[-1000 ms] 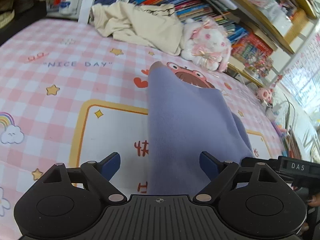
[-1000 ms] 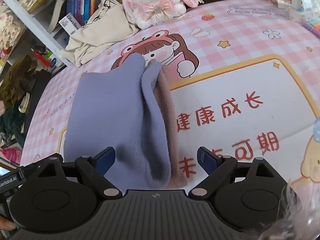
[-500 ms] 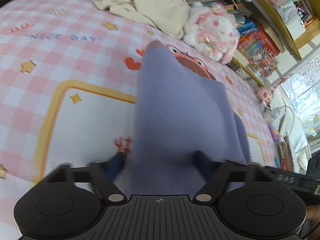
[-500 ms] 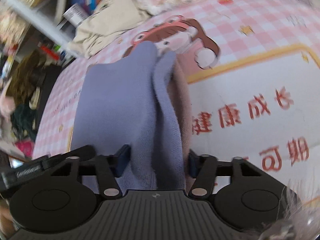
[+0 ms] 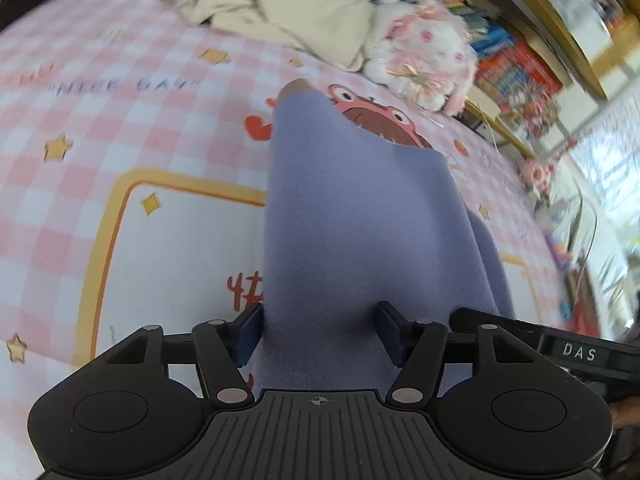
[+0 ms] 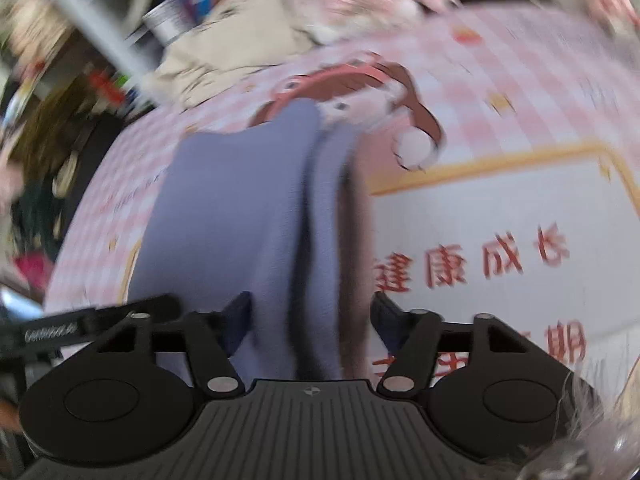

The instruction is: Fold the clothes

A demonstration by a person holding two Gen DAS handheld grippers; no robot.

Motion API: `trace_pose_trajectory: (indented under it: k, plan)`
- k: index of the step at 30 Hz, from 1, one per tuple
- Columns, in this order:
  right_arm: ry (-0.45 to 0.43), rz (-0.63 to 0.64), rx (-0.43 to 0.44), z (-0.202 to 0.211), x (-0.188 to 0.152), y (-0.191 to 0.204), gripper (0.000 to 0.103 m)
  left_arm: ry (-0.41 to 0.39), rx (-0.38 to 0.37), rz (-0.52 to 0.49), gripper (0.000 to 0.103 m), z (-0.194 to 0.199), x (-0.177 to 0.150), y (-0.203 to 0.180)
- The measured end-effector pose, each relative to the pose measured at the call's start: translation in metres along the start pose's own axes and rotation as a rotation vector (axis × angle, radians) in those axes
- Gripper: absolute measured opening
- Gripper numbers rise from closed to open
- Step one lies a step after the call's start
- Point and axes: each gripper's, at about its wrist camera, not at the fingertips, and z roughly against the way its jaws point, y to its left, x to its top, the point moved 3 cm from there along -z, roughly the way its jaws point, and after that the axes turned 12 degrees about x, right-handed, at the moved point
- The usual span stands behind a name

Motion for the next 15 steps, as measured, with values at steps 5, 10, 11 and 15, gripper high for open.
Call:
trace_pose_trajectory:
  k: [5,10,11,15]
  plan:
    - [0.022,-0.108,0.059,-0.005,0.000,-0.012,0.062,0.014,-0.040,0.034,0.062,-0.007,0.006,0.005]
    - [0.006,0.053,0.031,-0.007,-0.001,0.011,0.031,-0.016,-0.006,0.011,0.051,-0.009,0.004,-0.006]
    - [-0.007,0.153,0.003,-0.005,-0.002,0.022,0.030,-0.038,0.023,-0.028,0.048,-0.004,0.003,-0.013]
    - [-0.007,0.335,-0.048,-0.006,-0.011,0.037,0.029,-0.054,0.056,-0.095,0.048,0.001,0.001,-0.021]
